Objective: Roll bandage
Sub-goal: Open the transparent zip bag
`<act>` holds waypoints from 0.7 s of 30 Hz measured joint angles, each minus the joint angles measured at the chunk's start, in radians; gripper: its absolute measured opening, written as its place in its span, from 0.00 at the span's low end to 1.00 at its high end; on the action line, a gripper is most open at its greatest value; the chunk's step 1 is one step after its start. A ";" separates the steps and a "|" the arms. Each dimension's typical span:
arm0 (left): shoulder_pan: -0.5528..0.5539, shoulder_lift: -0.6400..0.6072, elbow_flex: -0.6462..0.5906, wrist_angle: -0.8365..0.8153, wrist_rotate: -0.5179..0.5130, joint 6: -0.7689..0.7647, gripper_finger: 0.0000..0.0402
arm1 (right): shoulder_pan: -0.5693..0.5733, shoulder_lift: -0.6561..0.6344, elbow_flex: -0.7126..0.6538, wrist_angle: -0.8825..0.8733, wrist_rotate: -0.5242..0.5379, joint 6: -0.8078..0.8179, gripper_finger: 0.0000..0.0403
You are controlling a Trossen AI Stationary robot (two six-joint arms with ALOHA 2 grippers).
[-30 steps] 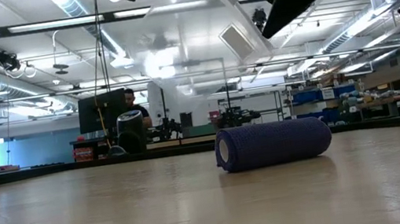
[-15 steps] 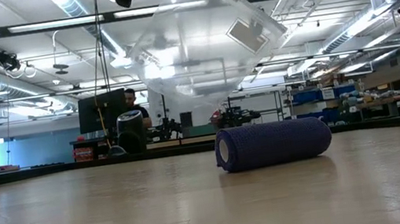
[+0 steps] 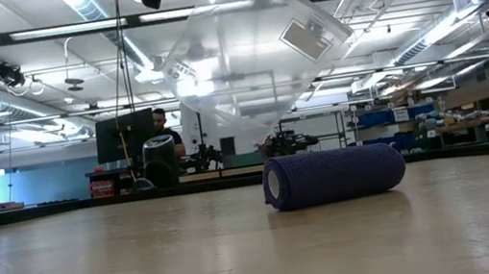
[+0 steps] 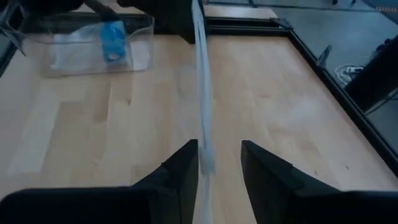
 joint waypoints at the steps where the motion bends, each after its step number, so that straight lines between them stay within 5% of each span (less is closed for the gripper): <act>1: 0.000 0.000 0.000 0.000 0.000 0.000 0.00 | -0.002 0.001 0.000 -0.003 -0.003 -0.003 0.29; 11: 0.000 0.000 0.000 0.015 0.001 0.006 0.00 | -0.004 0.026 0.000 -0.001 -0.015 -0.019 0.05; 21: 0.000 0.002 0.000 0.008 -0.014 0.031 0.00 | 0.017 0.022 0.001 -0.039 -0.001 0.004 0.05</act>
